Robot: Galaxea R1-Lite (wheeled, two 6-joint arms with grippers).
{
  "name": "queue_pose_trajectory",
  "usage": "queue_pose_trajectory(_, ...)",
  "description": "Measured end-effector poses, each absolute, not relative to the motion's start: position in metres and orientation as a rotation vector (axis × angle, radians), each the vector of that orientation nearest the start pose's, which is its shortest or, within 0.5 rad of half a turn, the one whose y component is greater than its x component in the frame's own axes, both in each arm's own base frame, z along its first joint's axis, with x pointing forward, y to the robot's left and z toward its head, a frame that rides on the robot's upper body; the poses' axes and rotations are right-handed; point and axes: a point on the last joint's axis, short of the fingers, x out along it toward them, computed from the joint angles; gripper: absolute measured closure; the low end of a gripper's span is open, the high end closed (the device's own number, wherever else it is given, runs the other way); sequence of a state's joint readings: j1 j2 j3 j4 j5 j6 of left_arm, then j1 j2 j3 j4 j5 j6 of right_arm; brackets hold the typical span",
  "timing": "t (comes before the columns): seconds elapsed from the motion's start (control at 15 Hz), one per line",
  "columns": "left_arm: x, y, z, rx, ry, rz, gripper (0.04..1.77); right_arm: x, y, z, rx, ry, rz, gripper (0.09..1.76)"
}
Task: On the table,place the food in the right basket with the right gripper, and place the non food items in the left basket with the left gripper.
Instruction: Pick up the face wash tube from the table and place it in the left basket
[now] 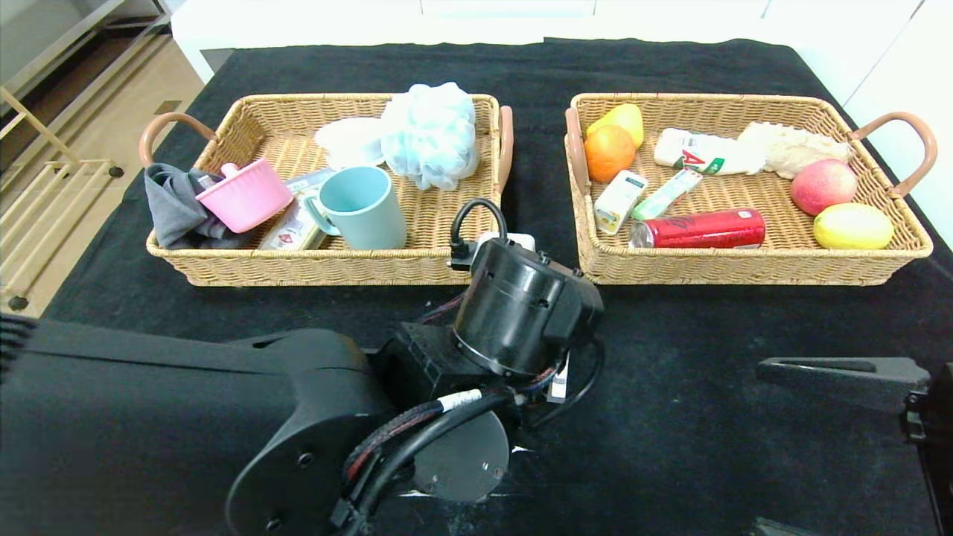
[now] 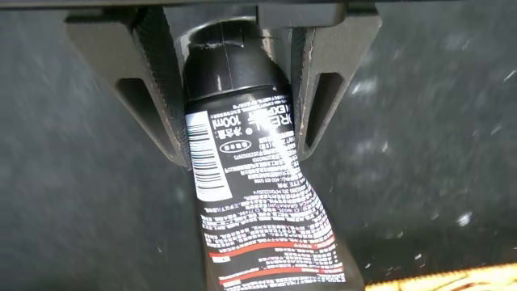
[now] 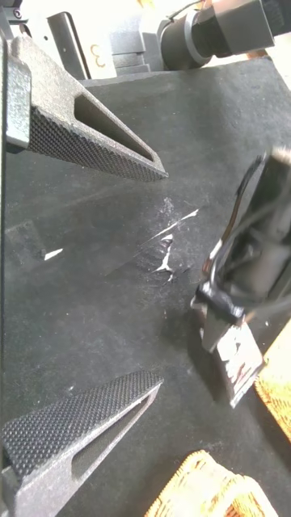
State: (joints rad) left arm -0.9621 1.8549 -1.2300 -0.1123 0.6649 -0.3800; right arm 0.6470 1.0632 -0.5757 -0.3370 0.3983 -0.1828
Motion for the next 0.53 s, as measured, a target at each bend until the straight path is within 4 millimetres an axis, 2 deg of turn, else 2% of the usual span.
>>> queue_pose_trajectory(0.53, 0.18, -0.247, 0.227, -0.029, 0.369, -0.284, 0.98, 0.108, 0.095, 0.231, -0.182, 0.066, 1.068, 0.14)
